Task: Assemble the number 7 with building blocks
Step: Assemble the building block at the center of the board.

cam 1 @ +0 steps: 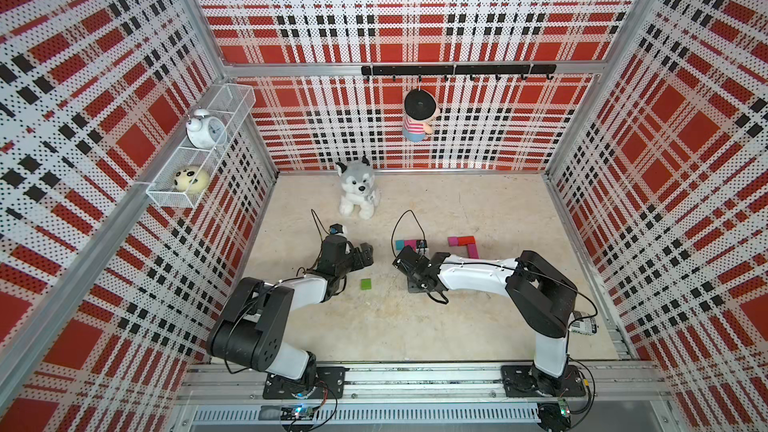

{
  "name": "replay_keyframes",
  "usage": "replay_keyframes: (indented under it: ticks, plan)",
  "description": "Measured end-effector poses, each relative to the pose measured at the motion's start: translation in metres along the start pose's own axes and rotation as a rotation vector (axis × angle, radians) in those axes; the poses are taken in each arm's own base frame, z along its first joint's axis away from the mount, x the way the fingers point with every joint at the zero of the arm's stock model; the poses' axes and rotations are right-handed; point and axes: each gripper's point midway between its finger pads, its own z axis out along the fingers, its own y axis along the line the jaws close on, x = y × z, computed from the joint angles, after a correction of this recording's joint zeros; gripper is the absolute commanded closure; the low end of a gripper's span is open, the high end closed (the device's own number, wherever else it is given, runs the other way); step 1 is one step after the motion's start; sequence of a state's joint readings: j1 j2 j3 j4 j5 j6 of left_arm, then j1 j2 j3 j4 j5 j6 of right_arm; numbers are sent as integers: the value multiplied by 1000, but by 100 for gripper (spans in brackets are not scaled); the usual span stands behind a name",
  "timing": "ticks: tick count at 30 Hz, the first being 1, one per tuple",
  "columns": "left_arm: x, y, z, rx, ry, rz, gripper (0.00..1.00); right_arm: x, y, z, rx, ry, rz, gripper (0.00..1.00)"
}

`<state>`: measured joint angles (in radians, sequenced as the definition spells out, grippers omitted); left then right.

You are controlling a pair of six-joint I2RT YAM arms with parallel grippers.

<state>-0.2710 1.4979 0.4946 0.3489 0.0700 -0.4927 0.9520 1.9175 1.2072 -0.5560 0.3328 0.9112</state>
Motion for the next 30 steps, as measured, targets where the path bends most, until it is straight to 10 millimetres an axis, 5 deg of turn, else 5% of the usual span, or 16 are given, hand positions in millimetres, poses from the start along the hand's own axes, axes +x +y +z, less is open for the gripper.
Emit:
replay_keyframes:
  ticks: [30]
  plan:
    - [5, -5, 1, 10, 11, 11, 2, -18, -5, 9, -9, 5, 30, 68]
